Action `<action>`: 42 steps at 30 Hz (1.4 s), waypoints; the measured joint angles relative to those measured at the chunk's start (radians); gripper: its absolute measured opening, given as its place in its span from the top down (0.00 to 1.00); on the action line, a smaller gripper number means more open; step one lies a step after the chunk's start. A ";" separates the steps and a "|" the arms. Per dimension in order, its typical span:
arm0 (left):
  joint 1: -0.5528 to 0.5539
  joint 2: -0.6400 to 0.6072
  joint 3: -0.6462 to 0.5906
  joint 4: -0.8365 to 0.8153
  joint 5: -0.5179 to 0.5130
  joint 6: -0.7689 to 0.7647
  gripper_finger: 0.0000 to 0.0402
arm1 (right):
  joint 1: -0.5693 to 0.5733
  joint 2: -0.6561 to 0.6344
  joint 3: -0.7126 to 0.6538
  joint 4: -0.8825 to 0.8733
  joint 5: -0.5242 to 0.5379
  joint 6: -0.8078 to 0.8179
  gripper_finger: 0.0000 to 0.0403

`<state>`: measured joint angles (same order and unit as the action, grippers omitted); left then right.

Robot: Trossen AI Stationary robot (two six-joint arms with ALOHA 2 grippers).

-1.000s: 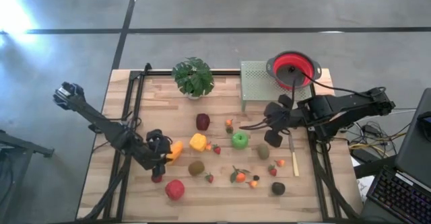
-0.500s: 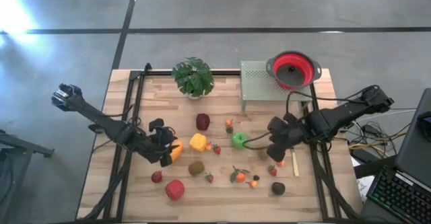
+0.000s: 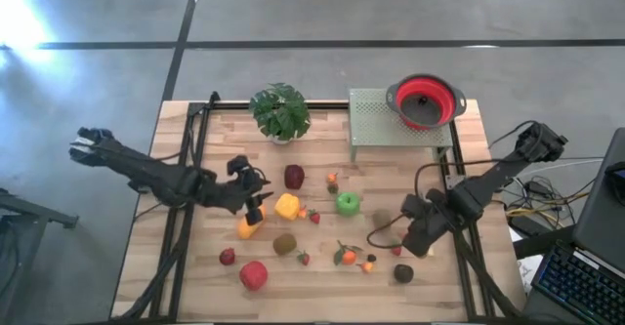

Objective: Pick & Place Fruit
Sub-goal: Put the orange pear into the red strainer bowl on the shelf

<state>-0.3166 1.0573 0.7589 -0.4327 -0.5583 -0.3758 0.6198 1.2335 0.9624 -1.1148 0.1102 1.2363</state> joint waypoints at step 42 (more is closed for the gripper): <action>0.030 0.000 -0.011 0.043 -0.001 0.074 0.63 | 0.057 0.145 -0.319 0.404 -0.011 -0.178 0.44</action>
<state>-0.2865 1.0569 0.7475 -0.3893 -0.5591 -0.3016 0.6769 1.3787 0.6434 -0.7106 0.0990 1.0581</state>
